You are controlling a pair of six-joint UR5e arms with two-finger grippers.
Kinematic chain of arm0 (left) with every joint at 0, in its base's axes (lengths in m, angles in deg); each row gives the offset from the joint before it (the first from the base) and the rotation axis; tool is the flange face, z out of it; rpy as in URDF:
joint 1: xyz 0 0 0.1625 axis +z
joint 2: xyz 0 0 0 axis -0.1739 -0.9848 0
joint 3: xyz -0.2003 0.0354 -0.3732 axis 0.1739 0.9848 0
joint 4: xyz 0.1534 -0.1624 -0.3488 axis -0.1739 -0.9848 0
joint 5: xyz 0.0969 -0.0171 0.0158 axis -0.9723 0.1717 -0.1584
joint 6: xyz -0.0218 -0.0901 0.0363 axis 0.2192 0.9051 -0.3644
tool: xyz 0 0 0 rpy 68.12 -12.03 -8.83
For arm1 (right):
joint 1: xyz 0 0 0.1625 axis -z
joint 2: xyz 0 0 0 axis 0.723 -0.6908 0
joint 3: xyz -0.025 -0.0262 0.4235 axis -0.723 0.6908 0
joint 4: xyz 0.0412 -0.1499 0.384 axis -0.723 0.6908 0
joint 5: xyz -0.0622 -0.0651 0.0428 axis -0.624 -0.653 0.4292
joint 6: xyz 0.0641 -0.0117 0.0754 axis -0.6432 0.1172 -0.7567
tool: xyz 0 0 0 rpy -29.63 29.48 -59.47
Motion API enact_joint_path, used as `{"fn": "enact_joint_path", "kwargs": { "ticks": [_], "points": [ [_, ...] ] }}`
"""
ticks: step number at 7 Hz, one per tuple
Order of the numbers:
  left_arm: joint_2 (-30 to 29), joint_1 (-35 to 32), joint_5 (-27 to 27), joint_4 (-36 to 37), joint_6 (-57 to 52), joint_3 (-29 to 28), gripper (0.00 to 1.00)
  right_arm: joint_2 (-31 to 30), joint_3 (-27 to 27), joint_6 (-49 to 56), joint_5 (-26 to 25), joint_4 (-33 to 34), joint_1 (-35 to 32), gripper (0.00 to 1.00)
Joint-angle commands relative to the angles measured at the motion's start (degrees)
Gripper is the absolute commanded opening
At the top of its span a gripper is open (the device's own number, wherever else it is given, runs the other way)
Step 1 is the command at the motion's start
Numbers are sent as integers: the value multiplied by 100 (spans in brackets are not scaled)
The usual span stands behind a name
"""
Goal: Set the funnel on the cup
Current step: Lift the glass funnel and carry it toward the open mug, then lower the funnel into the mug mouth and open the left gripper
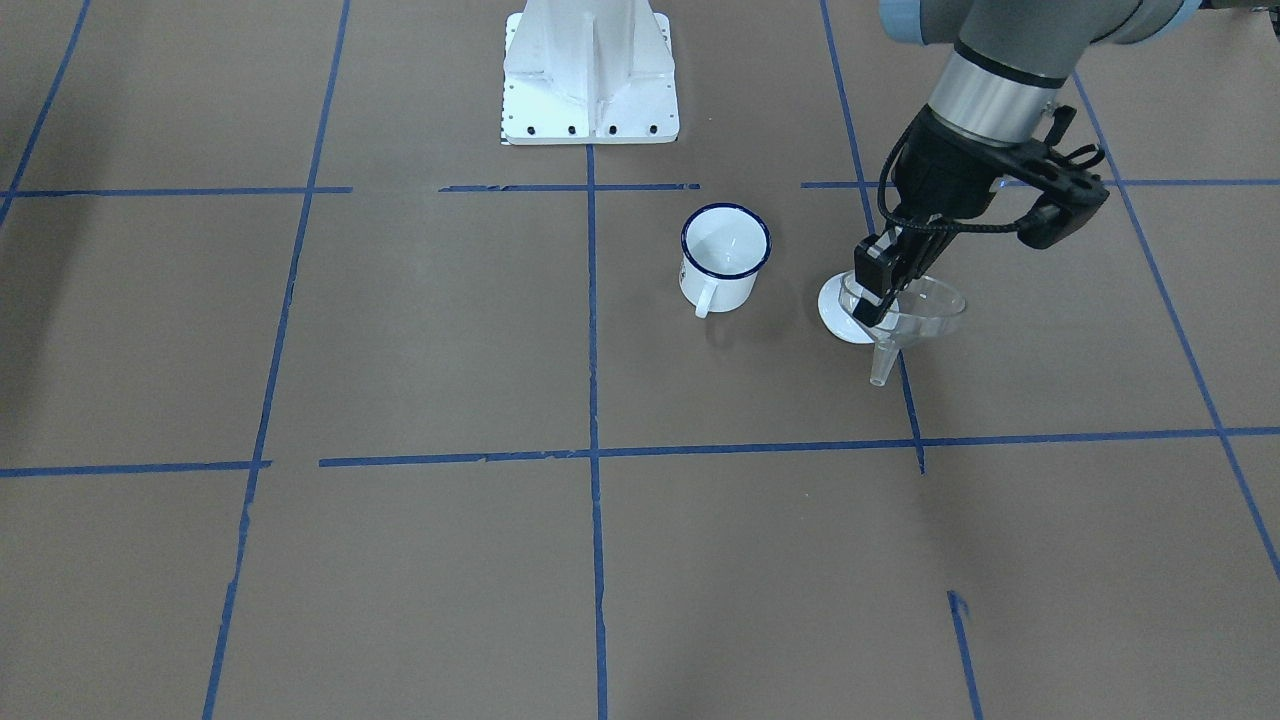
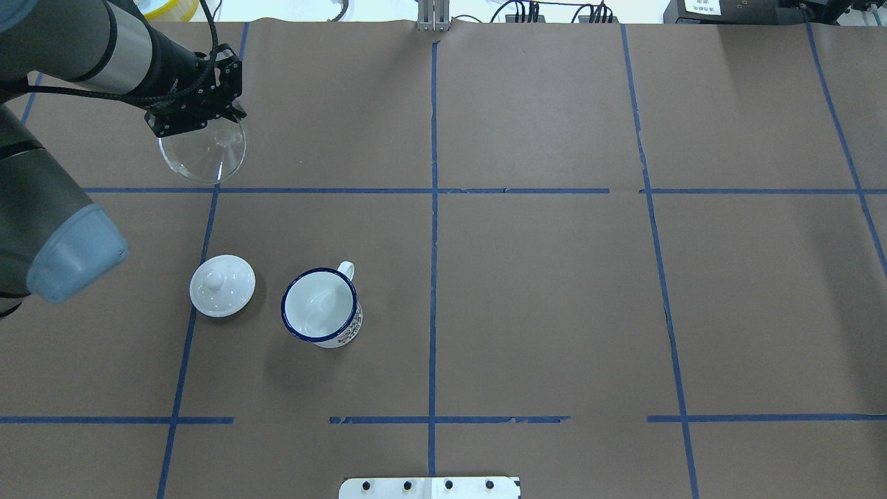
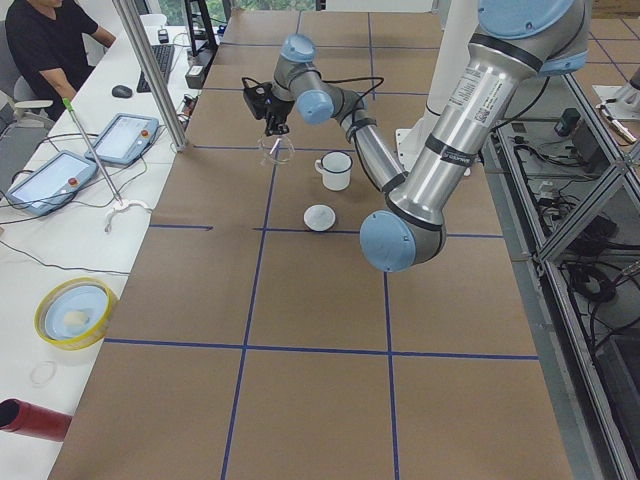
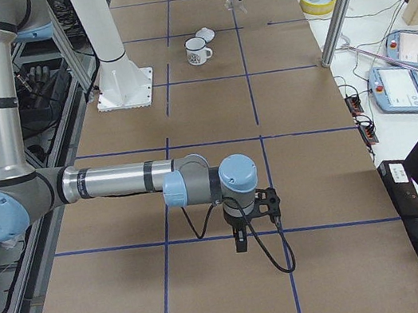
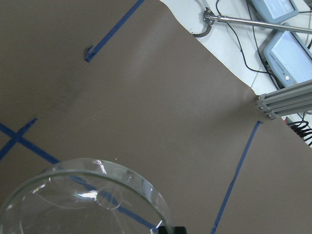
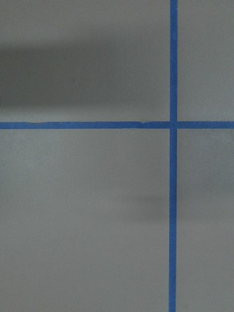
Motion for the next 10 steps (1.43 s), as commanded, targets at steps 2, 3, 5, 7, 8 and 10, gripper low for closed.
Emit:
{"fn": "enact_joint_path", "kwargs": {
  "ticks": [2,3,5,7,8,10],
  "points": [
    [-507,1031,377,1619,-93,306,0,0,0,0,0,0,0,100],
    [-517,1427,360,1657,-93,280,0,0,0,0,0,0,0,100],
    [-552,1852,333,1657,-32,244,0,0,0,0,0,0,0,100],
    [-753,1932,324,1631,-32,-26,0,0,0,0,0,0,0,100],
    [-911,1923,324,1605,-32,-185,0,0,0,0,0,0,0,100],
    [-922,1941,124,1368,-40,-431,0,0,0,0,0,0,0,100]
  ]
}}
